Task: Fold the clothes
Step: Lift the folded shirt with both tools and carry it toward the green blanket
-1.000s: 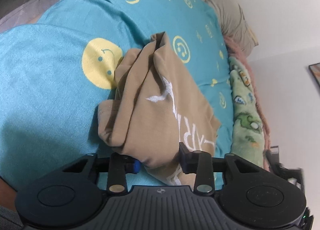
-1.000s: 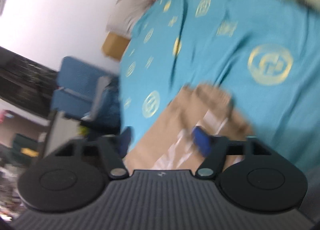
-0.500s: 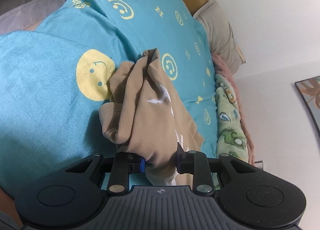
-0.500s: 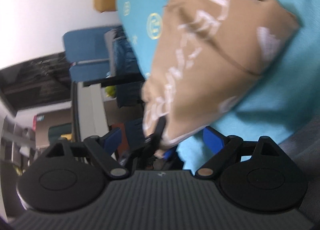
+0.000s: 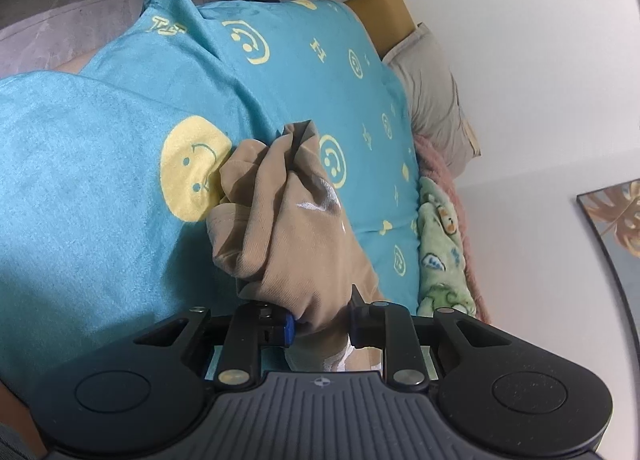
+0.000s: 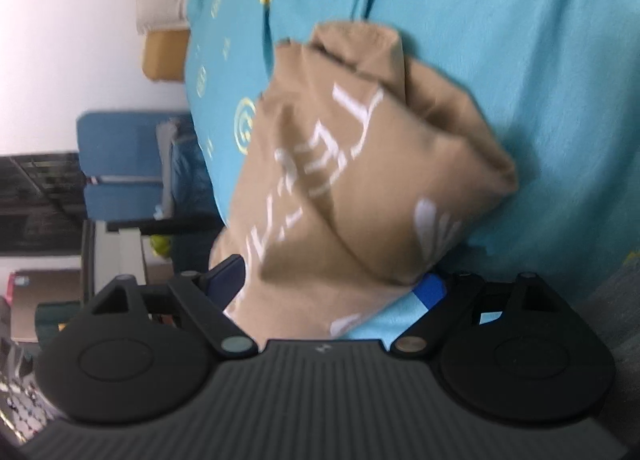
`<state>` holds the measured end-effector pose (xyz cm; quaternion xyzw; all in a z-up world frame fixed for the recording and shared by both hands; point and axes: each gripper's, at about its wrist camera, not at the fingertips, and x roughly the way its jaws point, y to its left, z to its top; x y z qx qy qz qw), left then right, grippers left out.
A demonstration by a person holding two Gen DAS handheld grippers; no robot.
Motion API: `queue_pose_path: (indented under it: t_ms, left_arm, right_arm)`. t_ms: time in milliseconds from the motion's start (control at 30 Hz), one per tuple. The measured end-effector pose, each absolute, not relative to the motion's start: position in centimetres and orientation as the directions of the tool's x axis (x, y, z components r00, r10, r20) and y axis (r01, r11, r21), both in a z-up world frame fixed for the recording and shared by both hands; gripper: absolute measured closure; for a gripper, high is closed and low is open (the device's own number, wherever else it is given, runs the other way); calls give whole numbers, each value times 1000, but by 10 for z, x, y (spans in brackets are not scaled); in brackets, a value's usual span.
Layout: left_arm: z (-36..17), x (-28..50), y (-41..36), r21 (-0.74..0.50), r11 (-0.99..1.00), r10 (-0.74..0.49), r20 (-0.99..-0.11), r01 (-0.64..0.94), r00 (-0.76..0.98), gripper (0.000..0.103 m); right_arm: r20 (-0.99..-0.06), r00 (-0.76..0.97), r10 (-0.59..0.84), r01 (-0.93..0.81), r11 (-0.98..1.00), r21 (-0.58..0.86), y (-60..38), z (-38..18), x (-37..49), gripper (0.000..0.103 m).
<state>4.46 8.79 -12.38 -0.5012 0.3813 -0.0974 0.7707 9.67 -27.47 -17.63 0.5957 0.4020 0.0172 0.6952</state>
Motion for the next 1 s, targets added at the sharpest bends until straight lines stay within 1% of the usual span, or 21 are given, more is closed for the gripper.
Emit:
queue_pose_path:
  t_ms: [33,100,133,233,267,300,333,400,433,533,700,767,900,1000]
  left_arm:
    - [-124,44,88,-848,476,-533,-488,-232,691,78]
    - [-122,43,87,-850,476,-534,-482,-224,694,78]
    - [-122,42,87,-851,476,-535,-479,-220,696,78]
    - [-118,42,85,-856,471,-538,-470,-213,700,78]
    - [-117,42,85,-859,468,-539,-465,-210,702,78]
    - [-115,42,84,-859,468,-542,-466,-209,699,78]
    - [-113,43,84,-858,469,-545,-467,-208,697,78]
    - [-109,44,83,-858,470,-551,-468,-206,691,78]
    - [-101,44,82,-860,471,-564,-464,-195,683,78]
    - [-75,45,77,-865,475,-603,-452,-160,657,78]
    - [-26,40,52,-879,466,-680,-428,-99,596,78]
    - [-7,41,29,-876,478,-707,-423,-57,567,78]
    - [19,54,-31,-859,512,-748,-443,5,494,78]
    - [36,76,-92,-837,544,-766,-468,58,440,79]
  right_arm:
    - [-531,693,488,446,289,847,-276,-175,94,19]
    - [-517,717,467,428,290,856,-278,-173,91,23]
    - [-511,726,459,420,292,859,-279,-171,90,29]
    - [-504,752,425,405,305,862,-281,-167,87,40]
    - [-503,759,414,402,310,862,-282,-166,86,47]
    - [-500,765,405,399,311,863,-283,-165,87,58]
    - [-498,771,396,397,312,863,-283,-163,88,66]
    - [-494,783,378,391,318,864,-285,-158,89,73]
    - [-494,787,370,387,327,862,-285,-153,89,75]
    - [-490,795,359,378,339,862,-289,-128,83,76]
    - [-436,838,328,318,356,879,-312,-76,53,76]
    - [-418,854,308,302,360,883,-328,-57,41,76]
    - [-402,882,246,302,361,883,-375,-33,23,76]
    - [-404,893,200,322,347,881,-420,-22,20,76]
